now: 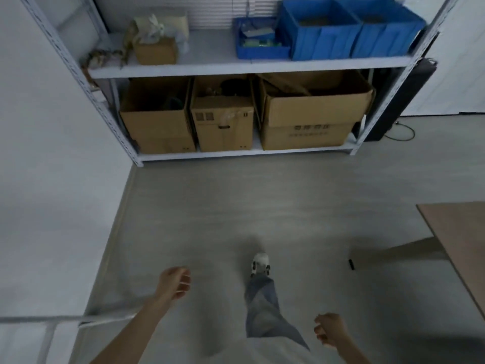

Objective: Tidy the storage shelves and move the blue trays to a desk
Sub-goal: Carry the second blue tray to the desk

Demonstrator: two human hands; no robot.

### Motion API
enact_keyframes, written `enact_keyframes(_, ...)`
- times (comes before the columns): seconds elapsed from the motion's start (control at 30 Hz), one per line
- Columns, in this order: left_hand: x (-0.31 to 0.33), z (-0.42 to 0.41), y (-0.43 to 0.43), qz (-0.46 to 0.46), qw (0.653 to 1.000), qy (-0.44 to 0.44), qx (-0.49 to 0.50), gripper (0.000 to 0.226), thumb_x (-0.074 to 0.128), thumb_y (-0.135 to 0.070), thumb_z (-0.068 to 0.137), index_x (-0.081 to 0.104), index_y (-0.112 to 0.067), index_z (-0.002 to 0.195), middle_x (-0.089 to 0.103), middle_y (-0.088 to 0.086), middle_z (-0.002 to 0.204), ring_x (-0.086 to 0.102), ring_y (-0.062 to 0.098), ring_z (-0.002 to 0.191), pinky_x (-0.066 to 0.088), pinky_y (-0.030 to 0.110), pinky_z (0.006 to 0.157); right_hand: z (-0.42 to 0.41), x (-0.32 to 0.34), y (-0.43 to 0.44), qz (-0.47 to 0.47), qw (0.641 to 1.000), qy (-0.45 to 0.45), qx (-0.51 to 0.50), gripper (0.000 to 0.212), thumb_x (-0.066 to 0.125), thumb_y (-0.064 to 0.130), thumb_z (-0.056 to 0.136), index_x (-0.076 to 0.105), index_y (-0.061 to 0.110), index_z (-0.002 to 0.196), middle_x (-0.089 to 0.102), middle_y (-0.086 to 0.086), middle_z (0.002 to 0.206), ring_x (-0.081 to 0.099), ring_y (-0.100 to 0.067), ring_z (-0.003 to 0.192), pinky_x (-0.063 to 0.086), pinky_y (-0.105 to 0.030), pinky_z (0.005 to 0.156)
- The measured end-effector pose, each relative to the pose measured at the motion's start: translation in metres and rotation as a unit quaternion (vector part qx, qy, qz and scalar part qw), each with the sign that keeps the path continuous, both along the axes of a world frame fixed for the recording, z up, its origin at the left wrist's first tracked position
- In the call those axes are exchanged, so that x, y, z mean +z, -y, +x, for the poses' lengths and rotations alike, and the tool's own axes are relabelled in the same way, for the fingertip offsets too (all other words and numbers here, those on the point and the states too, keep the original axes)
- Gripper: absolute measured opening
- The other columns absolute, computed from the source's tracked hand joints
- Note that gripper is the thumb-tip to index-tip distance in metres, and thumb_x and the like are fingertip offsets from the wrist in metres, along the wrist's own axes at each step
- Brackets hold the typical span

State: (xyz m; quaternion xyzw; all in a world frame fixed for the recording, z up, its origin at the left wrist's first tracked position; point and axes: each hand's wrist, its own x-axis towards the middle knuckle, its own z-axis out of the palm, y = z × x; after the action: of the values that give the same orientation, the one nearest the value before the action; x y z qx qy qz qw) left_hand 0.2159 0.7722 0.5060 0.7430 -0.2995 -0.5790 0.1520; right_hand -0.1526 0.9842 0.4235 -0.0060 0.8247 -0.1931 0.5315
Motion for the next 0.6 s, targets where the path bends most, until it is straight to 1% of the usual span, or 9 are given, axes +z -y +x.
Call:
enact_keyframes(0.07, -0.012, -0.012, 0.042, 0.037, 0.999, 0.005, 0.032, 0.02, 0.061, -0.018, 0.094, 0.07, -0.002, 0.086, 0.067, 0.012, 0.067, 0.06, 0.025, 0.055, 0.045, 0.026, 0.057, -0.032, 0.003, 0.099, -0.024, 0.999, 0.008, 0.024, 0.017, 0.055, 0.001, 0.094, 0.053, -0.002, 0.077, 0.052, -0.014, 0.054, 0.045, -0.018, 0.041, 0.033, -0.023, 0.046)
enact_keyframes(0.13, -0.014, -0.023, 0.079, 0.068, 0.996, 0.022, 0.06, 0.021, 0.061, -0.016, 0.094, 0.069, 0.001, 0.085, 0.065, 0.017, 0.071, 0.058, 0.027, 0.06, 0.044, 0.028, 0.06, -0.06, 0.018, 0.197, -0.065, 0.997, 0.002, 0.045, 0.016, 0.054, 0.002, 0.094, 0.054, -0.001, 0.079, 0.054, -0.016, 0.059, 0.047, -0.019, 0.044, 0.034, -0.024, 0.047)
enact_keyframes(0.2, -0.012, -0.037, 0.118, 0.095, 0.992, 0.02, 0.083, 0.024, 0.058, -0.013, 0.096, 0.065, 0.005, 0.082, 0.062, 0.019, 0.073, 0.056, 0.028, 0.063, 0.043, 0.032, 0.064, -0.086, 0.035, 0.294, -0.101, 0.993, 0.001, 0.067, 0.014, 0.056, 0.005, 0.093, 0.059, -0.001, 0.081, 0.057, -0.017, 0.059, 0.051, -0.02, 0.04, 0.037, -0.022, 0.043)
enact_keyframes(0.27, -0.012, -0.051, 0.166, 0.116, 0.987, 0.031, 0.102, 0.027, 0.059, -0.014, 0.096, 0.066, 0.01, 0.086, 0.063, 0.02, 0.076, 0.057, 0.031, 0.066, 0.047, 0.039, 0.073, -0.106, 0.051, 0.383, -0.125, 0.988, 0.004, 0.095, 0.012, 0.057, 0.008, 0.092, 0.062, 0.002, 0.083, 0.061, -0.012, 0.058, 0.054, -0.018, 0.038, 0.039, -0.019, 0.042)
enact_keyframes(0.33, -0.011, -0.067, 0.216, 0.127, 0.984, 0.048, 0.112, 0.03, 0.061, -0.019, 0.096, 0.068, 0.009, 0.088, 0.067, 0.022, 0.082, 0.06, 0.034, 0.071, 0.049, 0.044, 0.08, -0.122, 0.067, 0.457, -0.141, 0.984, 0.001, 0.107, 0.012, 0.057, 0.009, 0.091, 0.063, 0.006, 0.081, 0.062, -0.007, 0.055, 0.054, -0.016, 0.038, 0.039, -0.018, 0.043)
enact_keyframes(0.4, -0.007, -0.09, 0.278, 0.125, 0.985, 0.043, 0.109, 0.032, 0.061, -0.021, 0.096, 0.069, 0.01, 0.093, 0.068, 0.025, 0.088, 0.062, 0.035, 0.073, 0.049, 0.043, 0.08, -0.139, 0.072, 0.52, -0.143, 0.984, -0.001, 0.11, 0.012, 0.058, 0.009, 0.09, 0.064, 0.008, 0.079, 0.063, -0.005, 0.054, 0.055, -0.015, 0.039, 0.04, -0.018, 0.044)
enact_keyframes(0.47, -0.007, -0.12, 0.354, 0.109, 0.988, 0.034, 0.105, 0.034, 0.061, -0.022, 0.096, 0.069, 0.011, 0.097, 0.068, 0.025, 0.09, 0.062, 0.035, 0.075, 0.049, 0.04, 0.076, -0.157, 0.069, 0.57, -0.139, 0.984, 0.01, 0.108, 0.012, 0.058, 0.009, 0.089, 0.065, 0.008, 0.08, 0.064, -0.004, 0.053, 0.056, -0.016, 0.04, 0.04, -0.018, 0.045)
enact_keyframes(0.53, -0.009, -0.16, 0.442, 0.094, 0.992, 0.021, 0.085, 0.031, 0.06, -0.022, 0.096, 0.068, 0.008, 0.095, 0.067, 0.022, 0.088, 0.061, 0.033, 0.074, 0.046, 0.035, 0.07, -0.175, 0.064, 0.614, -0.113, 0.989, 0.022, 0.097, 0.011, 0.057, 0.008, 0.091, 0.064, 0.006, 0.083, 0.063, -0.005, 0.053, 0.056, -0.017, 0.04, 0.039, -0.018, 0.045)
enact_keyframes(0.6, -0.013, -0.204, 0.538, 0.065, 0.996, 0.006, 0.055, 0.027, 0.06, -0.021, 0.095, 0.069, 0.004, 0.093, 0.068, 0.019, 0.086, 0.061, 0.031, 0.07, 0.047, 0.034, 0.07, -0.194, 0.055, 0.66, -0.089, 0.992, 0.043, 0.074, 0.013, 0.056, 0.01, 0.093, 0.063, 0.004, 0.085, 0.063, -0.008, 0.055, 0.056, -0.018, 0.041, 0.038, -0.019, 0.046)
